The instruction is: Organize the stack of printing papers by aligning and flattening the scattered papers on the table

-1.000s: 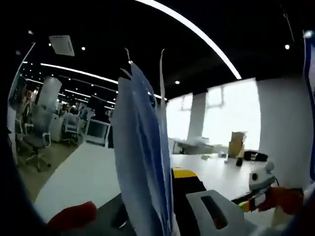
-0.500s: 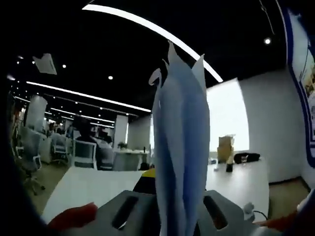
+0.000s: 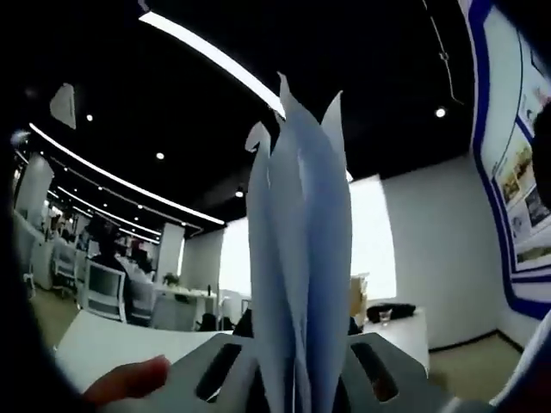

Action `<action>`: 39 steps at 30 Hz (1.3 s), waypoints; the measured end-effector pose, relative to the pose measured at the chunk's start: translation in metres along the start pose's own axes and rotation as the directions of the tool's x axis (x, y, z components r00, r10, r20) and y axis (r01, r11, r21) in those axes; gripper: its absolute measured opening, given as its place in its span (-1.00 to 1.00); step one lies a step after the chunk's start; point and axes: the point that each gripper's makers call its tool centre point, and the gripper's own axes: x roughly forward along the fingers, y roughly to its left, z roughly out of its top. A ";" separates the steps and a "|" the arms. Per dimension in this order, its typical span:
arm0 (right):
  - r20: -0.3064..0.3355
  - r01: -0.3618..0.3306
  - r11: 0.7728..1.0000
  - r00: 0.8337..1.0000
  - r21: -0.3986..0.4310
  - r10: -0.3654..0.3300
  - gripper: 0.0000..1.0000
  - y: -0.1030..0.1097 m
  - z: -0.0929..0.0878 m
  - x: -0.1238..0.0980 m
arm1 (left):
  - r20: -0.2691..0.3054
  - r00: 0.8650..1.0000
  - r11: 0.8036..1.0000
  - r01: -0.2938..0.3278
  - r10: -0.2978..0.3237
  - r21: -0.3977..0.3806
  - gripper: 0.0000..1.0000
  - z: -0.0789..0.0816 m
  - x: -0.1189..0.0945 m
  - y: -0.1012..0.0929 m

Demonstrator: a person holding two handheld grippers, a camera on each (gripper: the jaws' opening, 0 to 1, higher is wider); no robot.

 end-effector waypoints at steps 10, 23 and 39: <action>0.201 -0.238 0.967 0.946 -0.093 0.253 -0.06 0.051 0.030 0.019 | 0.029 0.999 0.997 0.025 -0.023 -0.076 -0.89 0.009 -0.010 -0.001; 0.231 -0.356 0.925 0.896 -0.132 0.378 -1.00 0.073 0.032 0.013 | 0.021 1.000 0.997 -0.007 0.008 -0.072 -0.89 0.003 -0.018 0.010; 0.197 -0.323 0.939 0.919 -0.118 0.341 -1.00 0.072 0.052 0.008 | 0.031 0.999 0.977 -0.009 0.016 -0.212 -0.89 -0.016 -0.037 0.034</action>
